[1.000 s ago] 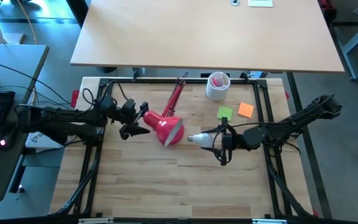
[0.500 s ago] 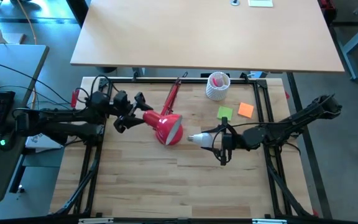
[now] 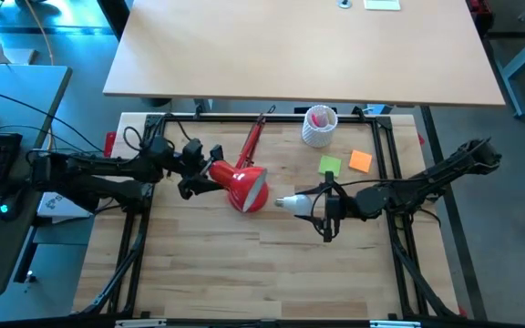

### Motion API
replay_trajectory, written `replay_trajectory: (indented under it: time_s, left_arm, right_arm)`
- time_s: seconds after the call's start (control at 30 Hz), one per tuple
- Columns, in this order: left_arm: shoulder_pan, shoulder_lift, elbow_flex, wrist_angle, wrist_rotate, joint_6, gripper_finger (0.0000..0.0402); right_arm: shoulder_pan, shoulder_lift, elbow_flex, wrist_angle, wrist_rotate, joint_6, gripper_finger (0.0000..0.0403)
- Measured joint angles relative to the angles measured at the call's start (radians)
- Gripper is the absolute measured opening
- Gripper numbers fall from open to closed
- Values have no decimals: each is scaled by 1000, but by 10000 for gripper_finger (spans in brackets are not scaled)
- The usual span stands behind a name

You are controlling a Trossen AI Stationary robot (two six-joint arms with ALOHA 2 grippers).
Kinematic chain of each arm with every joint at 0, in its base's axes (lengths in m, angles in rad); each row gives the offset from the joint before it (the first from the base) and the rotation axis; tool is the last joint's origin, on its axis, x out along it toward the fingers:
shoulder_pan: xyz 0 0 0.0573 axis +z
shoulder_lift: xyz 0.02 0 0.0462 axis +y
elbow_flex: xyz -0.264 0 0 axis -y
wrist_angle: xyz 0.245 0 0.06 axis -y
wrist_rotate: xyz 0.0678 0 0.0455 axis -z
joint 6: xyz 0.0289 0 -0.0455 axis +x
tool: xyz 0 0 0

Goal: Screw lightbulb
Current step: Insert the white lightbulb into the red lamp

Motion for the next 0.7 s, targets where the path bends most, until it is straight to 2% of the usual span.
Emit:
replay_trajectory:
  time_s: [0.2, 0.4, 0.53, 0.7]
  left_arm:
    - [-7, 22, 0, 103, 8, 51, 310]
    - [4, 31, 0, 113, 42, 112, 302]
    - [2, 50, 0, 102, 55, 121, 270]
    - [2, 68, 0, 103, 53, 195, 194]
  right_arm:
    - [0, 0, 0, -1, 0, 0, 252]
    - [0, 0, 0, 0, 2, 0, 252]
    - [0, 5, 0, -1, 3, 0, 252]
    - [0, 35, 0, 0, 3, -21, 252]
